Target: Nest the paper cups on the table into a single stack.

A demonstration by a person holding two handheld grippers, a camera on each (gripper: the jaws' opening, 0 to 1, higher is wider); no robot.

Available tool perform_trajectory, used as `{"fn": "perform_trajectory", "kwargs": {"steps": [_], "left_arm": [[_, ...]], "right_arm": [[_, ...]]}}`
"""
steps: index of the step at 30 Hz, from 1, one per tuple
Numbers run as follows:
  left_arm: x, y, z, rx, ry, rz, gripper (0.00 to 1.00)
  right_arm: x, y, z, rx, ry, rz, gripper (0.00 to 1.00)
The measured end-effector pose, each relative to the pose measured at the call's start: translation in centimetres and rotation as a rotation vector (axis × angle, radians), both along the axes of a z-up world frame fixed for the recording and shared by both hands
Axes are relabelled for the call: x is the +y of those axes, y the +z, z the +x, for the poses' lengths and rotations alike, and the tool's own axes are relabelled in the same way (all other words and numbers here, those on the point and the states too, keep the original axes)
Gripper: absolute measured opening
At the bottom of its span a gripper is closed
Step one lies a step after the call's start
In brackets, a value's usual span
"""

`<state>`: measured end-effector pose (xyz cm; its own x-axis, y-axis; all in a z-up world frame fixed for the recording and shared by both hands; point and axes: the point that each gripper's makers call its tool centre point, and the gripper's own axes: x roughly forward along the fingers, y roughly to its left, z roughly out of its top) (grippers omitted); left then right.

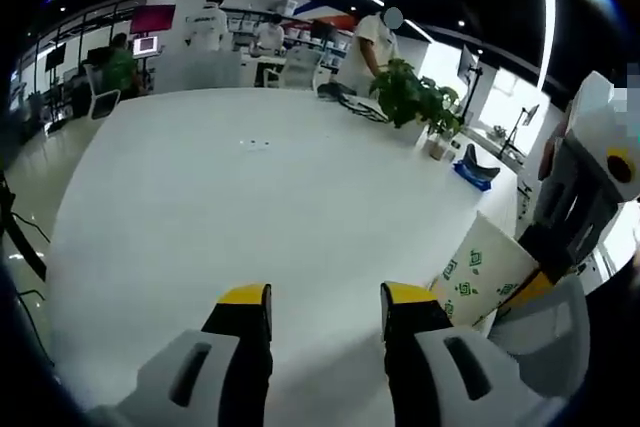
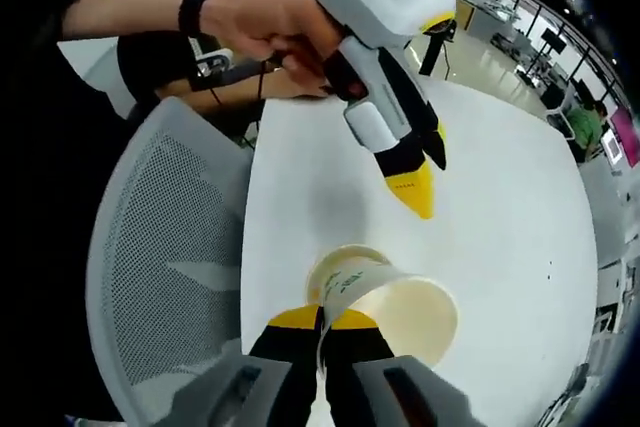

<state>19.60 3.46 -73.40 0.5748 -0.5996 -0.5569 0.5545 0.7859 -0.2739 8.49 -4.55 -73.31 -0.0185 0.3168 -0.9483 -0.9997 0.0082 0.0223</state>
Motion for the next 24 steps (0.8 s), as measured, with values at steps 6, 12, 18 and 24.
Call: {"fn": "perform_trajectory", "kwargs": {"steps": [6,12,18,24], "left_arm": [[0.4,-0.2,0.3,0.003,0.005,0.000,0.42],[0.4,-0.3,0.3,0.008,0.005,-0.002,0.42],[0.5,-0.7,0.7,0.014,0.003,0.000,0.41],[0.3,-0.8,0.8,0.017,-0.004,0.000,0.41]], "right_arm": [[-0.1,-0.7,-0.2,0.012,0.021,-0.024,0.00],[0.0,-1.1,-0.2,0.017,0.034,-0.037,0.00],[0.0,-1.5,-0.1,0.017,0.042,-0.045,0.00],[0.3,-1.3,-0.2,0.017,0.047,-0.035,0.01]]}}
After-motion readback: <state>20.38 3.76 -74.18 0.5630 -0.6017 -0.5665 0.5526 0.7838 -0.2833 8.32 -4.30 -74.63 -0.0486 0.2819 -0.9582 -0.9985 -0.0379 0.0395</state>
